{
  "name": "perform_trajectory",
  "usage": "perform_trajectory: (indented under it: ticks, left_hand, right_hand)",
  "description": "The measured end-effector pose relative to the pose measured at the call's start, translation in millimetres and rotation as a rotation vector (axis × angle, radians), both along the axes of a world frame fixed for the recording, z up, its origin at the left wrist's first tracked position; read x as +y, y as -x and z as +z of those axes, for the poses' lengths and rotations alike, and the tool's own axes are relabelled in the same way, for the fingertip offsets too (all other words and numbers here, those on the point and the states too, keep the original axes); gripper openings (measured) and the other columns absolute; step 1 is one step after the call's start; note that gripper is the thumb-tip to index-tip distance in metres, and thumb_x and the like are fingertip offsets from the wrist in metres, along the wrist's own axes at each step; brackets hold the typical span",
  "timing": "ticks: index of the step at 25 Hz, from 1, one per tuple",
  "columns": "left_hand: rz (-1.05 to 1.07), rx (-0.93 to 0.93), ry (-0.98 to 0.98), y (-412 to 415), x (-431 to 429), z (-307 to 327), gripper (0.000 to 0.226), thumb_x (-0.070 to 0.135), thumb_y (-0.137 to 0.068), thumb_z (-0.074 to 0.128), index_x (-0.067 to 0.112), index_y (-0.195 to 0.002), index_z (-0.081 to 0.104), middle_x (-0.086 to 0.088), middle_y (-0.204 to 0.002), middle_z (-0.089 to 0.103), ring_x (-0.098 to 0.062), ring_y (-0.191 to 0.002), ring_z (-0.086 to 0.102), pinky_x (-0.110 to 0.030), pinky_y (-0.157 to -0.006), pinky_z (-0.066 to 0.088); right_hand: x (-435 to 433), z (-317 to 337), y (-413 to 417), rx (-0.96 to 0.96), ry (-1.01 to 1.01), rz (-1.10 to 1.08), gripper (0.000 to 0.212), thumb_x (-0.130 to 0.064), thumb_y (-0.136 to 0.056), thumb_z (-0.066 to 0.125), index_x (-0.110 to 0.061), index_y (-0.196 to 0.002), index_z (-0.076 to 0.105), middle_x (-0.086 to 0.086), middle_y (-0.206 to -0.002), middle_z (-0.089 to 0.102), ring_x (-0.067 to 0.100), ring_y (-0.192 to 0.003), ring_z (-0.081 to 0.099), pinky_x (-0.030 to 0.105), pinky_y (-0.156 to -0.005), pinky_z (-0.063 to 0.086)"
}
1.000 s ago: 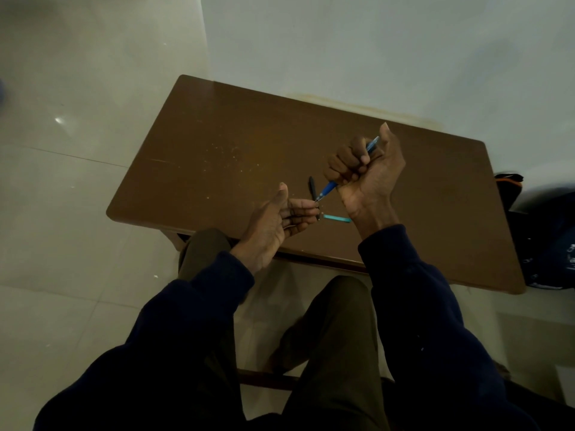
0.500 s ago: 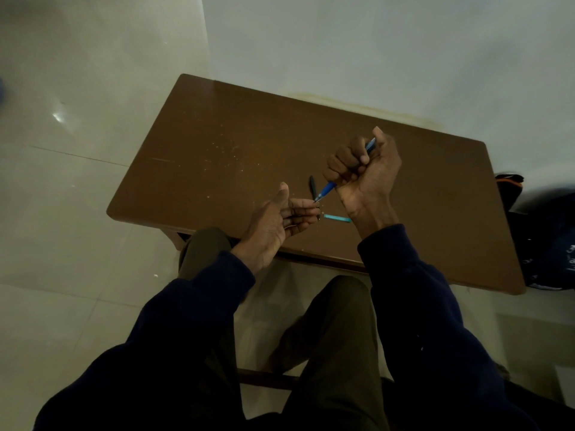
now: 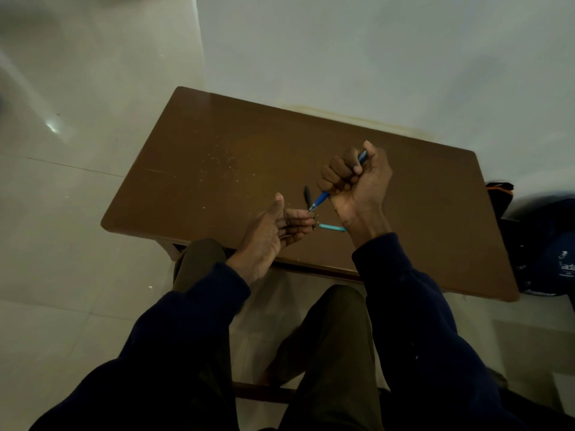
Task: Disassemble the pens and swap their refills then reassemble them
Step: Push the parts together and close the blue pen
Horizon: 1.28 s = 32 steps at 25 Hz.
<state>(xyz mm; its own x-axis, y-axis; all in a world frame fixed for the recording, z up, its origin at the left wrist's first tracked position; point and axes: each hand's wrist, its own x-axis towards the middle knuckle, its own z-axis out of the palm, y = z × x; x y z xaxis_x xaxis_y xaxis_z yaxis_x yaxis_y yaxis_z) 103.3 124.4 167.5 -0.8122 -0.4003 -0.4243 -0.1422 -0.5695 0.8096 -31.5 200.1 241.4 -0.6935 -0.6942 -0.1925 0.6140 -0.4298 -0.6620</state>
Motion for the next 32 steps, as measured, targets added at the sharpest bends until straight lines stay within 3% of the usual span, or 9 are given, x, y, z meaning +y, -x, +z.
perform_trajectory:
  ticks: [8, 32]
  left_hand:
    - [-0.002, -0.006, -0.007, 2.5, -0.9, -1.2, 0.062, 0.054, -0.105, 0.035, 0.008, -0.099, 0.076, -0.012, -0.103, 0.078, -0.017, -0.092, 0.075, -0.028, -0.081, 0.055]
    - [0.023, -0.029, -0.026, 4.2, 1.6, 0.8, 0.061, 0.051, -0.106, 0.034, 0.007, -0.092, 0.074, -0.008, -0.092, 0.079, -0.015, -0.083, 0.075, -0.026, -0.078, 0.056]
  right_hand:
    - [0.4, -1.9, 2.1, 0.0, -0.003, -0.003, 0.058, -0.041, -0.103, 0.029, -0.019, -0.05, 0.031, -0.004, -0.053, 0.008, 0.011, -0.048, 0.005, 0.027, -0.047, 0.008]
    - [-0.6, -6.3, 3.4, -0.029, -0.019, -0.02, 0.055, -0.038, -0.102, 0.029, -0.02, -0.05, 0.032, -0.004, -0.054, 0.008, 0.011, -0.048, 0.006, 0.025, -0.046, 0.009]
